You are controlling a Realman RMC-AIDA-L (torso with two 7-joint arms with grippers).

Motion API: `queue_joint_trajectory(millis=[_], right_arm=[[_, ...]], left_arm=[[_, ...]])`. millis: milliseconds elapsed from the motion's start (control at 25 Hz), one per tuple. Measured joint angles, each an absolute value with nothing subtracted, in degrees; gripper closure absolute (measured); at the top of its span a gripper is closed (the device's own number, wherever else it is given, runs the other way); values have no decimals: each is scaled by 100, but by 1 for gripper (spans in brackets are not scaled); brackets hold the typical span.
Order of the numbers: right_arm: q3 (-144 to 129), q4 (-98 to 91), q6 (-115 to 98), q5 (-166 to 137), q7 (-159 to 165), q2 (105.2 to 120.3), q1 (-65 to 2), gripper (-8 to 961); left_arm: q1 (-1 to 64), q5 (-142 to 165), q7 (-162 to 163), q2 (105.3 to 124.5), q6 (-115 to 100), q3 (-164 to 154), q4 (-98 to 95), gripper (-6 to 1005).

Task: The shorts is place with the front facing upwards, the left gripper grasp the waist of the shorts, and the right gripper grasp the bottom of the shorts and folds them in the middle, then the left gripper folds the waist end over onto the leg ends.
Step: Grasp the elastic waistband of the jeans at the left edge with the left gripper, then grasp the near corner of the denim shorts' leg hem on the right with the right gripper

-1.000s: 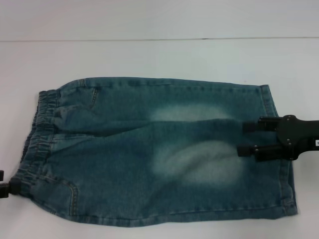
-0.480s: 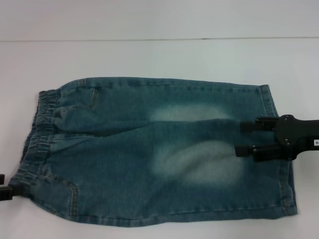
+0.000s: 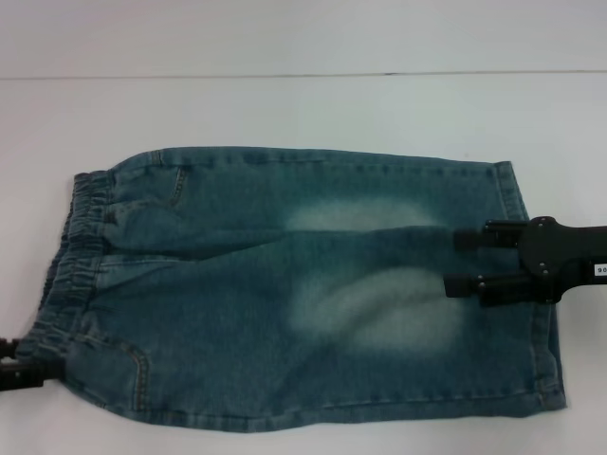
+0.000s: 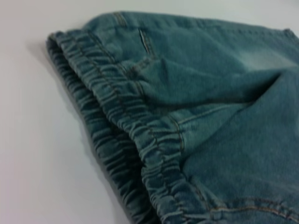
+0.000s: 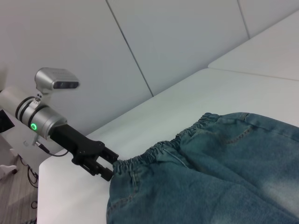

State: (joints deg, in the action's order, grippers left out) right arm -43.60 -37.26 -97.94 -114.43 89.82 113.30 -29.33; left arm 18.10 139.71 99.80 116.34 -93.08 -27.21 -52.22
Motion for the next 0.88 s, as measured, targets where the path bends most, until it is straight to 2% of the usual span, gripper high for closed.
queue_joint_trajectory(millis=[80,520,880], right_arm=[[-4359,-3726,-9796,-11443,8982,11329,-2934,37],[-4359,-3718,-9780,-11443,8982,11328,-2936,38],[-4334,-3718,-9773,-11443,9047,11327,-2985,38]], left_arm=[[1839,14051,9938,11640,-9276,-2722,-5171,248],[1860,14033,9892,11676,-9312,-2622,-5218,671],[2017,14073,10396,11661,-9792,-2680,-5223,857]])
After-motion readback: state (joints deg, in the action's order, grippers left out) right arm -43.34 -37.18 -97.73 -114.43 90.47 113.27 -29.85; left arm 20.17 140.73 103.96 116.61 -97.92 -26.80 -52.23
